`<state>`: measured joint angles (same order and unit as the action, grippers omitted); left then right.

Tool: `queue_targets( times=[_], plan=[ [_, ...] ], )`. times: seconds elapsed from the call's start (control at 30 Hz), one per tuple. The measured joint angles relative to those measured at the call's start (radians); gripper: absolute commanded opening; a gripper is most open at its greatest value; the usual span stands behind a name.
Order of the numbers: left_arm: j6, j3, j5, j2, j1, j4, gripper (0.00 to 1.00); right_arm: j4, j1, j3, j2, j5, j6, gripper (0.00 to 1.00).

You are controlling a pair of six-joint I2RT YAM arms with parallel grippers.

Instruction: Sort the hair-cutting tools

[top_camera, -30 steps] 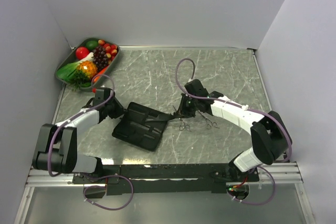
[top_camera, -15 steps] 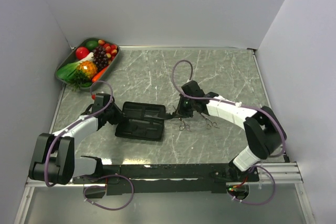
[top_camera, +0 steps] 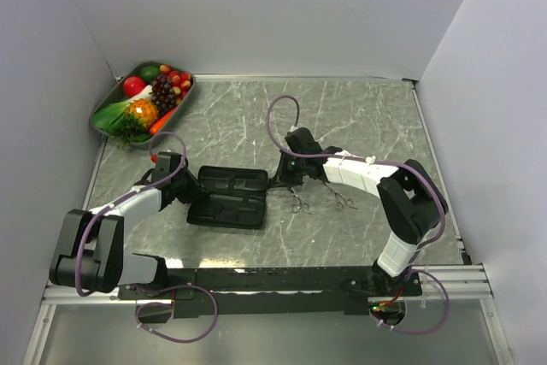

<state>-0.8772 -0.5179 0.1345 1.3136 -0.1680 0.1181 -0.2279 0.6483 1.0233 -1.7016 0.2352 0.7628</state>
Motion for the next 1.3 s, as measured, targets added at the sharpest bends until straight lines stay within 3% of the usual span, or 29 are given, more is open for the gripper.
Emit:
queue_targets(
  times=[1.3],
  plan=[
    [0.043,-0.017,-0.011,0.026,0.000,0.006,0.18,-0.056,0.037,0.269,-0.265,0.066,-0.099,0.00]
  ],
)
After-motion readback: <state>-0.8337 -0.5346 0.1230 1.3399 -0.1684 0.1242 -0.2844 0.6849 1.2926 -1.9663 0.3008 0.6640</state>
